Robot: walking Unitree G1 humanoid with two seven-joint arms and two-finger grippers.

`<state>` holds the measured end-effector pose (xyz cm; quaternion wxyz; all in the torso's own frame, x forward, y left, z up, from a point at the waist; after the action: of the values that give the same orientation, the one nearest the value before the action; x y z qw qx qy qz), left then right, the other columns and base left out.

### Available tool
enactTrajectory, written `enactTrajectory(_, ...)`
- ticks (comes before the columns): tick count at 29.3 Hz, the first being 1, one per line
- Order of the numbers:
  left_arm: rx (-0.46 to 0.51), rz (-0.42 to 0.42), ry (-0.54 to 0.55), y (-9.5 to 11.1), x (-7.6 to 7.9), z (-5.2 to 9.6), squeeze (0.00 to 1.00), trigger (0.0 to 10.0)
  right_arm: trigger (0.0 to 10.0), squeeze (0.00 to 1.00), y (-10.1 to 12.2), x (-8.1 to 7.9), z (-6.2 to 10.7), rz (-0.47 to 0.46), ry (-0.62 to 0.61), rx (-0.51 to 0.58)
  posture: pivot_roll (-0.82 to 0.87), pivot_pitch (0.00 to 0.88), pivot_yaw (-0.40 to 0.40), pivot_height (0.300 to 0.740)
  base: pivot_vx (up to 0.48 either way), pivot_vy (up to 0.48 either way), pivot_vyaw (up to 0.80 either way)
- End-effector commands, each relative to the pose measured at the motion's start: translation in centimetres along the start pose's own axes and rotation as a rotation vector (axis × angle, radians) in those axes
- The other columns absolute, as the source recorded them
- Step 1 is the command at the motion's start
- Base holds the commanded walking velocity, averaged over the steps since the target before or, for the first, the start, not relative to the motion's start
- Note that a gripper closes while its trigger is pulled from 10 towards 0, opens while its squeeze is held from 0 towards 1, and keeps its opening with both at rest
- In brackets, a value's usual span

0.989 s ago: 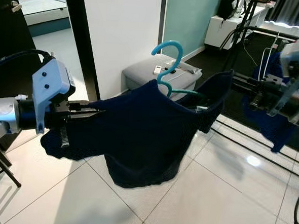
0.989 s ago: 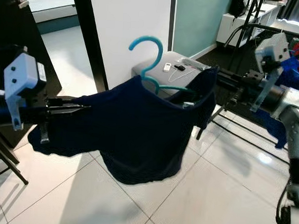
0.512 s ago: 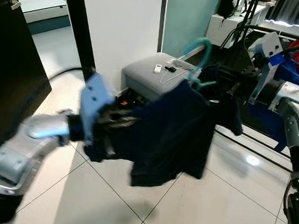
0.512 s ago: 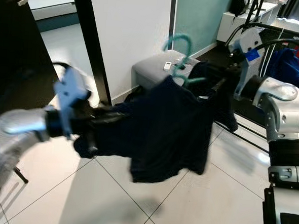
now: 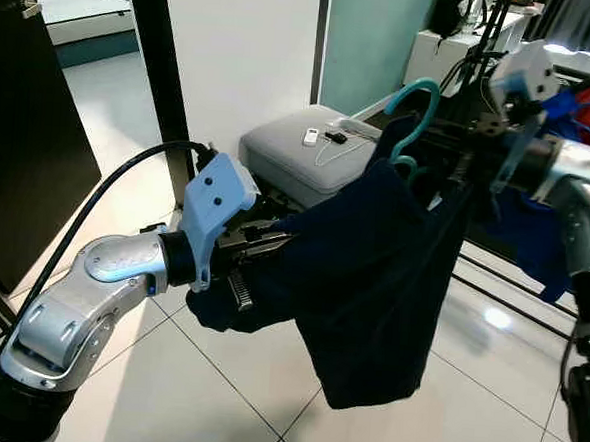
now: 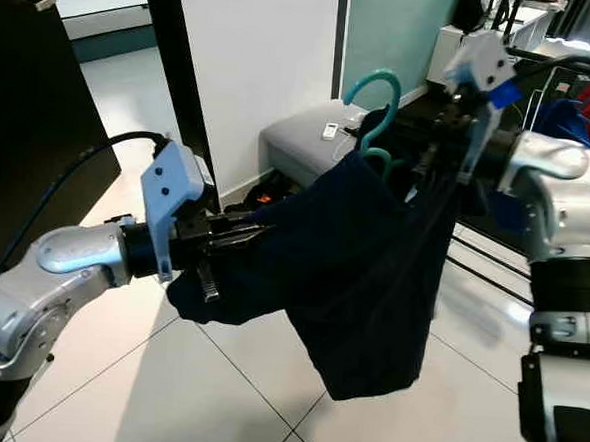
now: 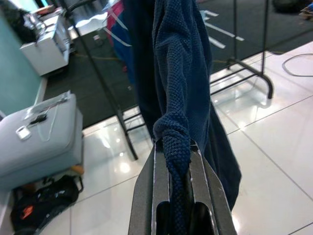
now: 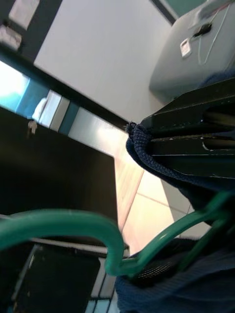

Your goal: Hang hanger

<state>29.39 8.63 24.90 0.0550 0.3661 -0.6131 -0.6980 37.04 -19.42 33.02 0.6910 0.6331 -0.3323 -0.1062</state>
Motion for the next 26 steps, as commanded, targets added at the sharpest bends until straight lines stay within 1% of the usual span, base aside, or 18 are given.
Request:
enactTrajectory(1, -0.017, -0.026, 0.054, 0.1, -1.2, 0.5, 0.00, 0.0, 0.0, 0.00, 1.5, 1.0, 1.0, 0.030, -0.024, 0.036, -0.04, 0.000, -0.030, 0.740, 0.000, 0.000, 0.00)
enactTrajectory(2, -0.017, -0.026, 0.054, 0.1, -1.2, 0.5, 0.00, 0.0, 0.0, 0.00, 1.5, 1.0, 1.0, 0.030, -0.024, 0.036, -0.04, 0.000, -0.030, 0.740, 0.000, 0.000, 0.00)
enactTrajectory(4, -0.037, -0.038, 0.083, -0.2, -1.7, 0.8, 0.00, 0.0, 0.0, 0.00, 1.8, 1.7, 1.8, 0.038, -0.048, 0.032, -0.04, 0.000, -0.028, 0.740, 0.000, 0.000, 0.00)
enactTrajectory(6, -0.044, -0.043, 0.093, -0.3, -1.9, 1.0, 0.00, 0.0, 0.0, 0.00, 1.9, 1.8, 2.1, 0.042, -0.053, 0.031, -0.04, 0.000, -0.028, 0.740, 0.000, 0.000, 0.00)
enactTrajectory(8, -0.073, -0.064, 0.132, -0.8, -2.5, 1.3, 0.00, 0.0, 0.0, 0.00, 2.4, 2.6, 2.8, 0.059, -0.084, 0.019, -0.04, 0.000, -0.028, 0.740, 0.000, 0.000, 0.00)
enactTrajectory(11, -0.077, -0.072, 0.158, -0.9, -2.6, 1.1, 0.00, 0.0, 0.0, 0.00, 2.2, 2.8, 2.9, 0.075, -0.092, -0.008, -0.04, 0.000, -0.028, 0.740, 0.000, 0.000, 0.00)
enactTrajectory(14, -0.061, -0.063, 0.165, -0.7, -2.4, 0.8, 0.00, 0.0, 0.0, 0.00, 1.8, 2.5, 2.5, 0.069, -0.074, -0.022, -0.04, 0.000, -0.028, 0.740, 0.000, 0.000, 0.00)
enactTrajectory(16, -0.037, -0.050, 0.168, -0.3, -2.0, 0.2, 0.00, 0.0, 0.0, 0.00, 1.3, 2.1, 1.9, 0.064, -0.052, -0.031, -0.04, 0.000, -0.030, 0.740, 0.000, 0.000, 0.00)
enactTrajectory(17, -0.023, -0.046, 0.168, -0.1, -1.7, 0.0, 0.00, 0.0, 0.0, 0.00, 0.8, 2.0, 1.5, 0.064, -0.045, -0.044, -0.04, 0.000, -0.031, 0.740, 0.000, 0.000, 0.00)
enactTrajectory(18, 0.005, -0.044, 0.168, 0.3, -1.2, -0.6, 0.00, 0.0, 0.0, 0.00, -0.4, 1.4, 0.5, 0.062, -0.021, -0.081, -0.04, 0.000, -0.031, 0.740, 0.000, 0.000, 0.00)
enactTrajectory(23, 0.017, -0.041, 0.169, 0.5, -1.1, -0.8, 0.00, 0.0, 0.0, 0.00, -0.9, 1.1, 0.2, 0.063, -0.004, -0.097, -0.04, 0.000, -0.031, 0.740, 0.000, 0.000, 0.00)
enactTrajectory(25, 0.046, -0.036, 0.159, 1.0, -0.6, -1.4, 0.00, 0.0, 0.0, 0.00, -1.1, 0.4, -0.7, 0.049, 0.036, -0.085, -0.04, 0.000, -0.034, 0.740, 0.000, 0.000, 0.00)
enactTrajectory(26, 0.061, -0.030, 0.149, 1.2, -0.2, -1.8, 0.00, 0.0, 0.0, 0.00, -0.8, 0.4, -1.1, 0.047, 0.033, -0.061, -0.04, 0.000, -0.034, 0.740, 0.000, 0.000, 0.00)
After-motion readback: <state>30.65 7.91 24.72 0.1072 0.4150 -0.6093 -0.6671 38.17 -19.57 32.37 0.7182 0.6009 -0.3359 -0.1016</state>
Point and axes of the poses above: a point about 5 cm out from each wrist's last joint towards the gripper, its own z axis pointing back from the gripper into the wrist, its own y axis along the axis of the wrist's last joint, x = y × z, the point moved 4 cm from there along -z, pointing out of the wrist towards the gripper, and after that the axes turned 7 degrees about -z, right-handed, at the moved point
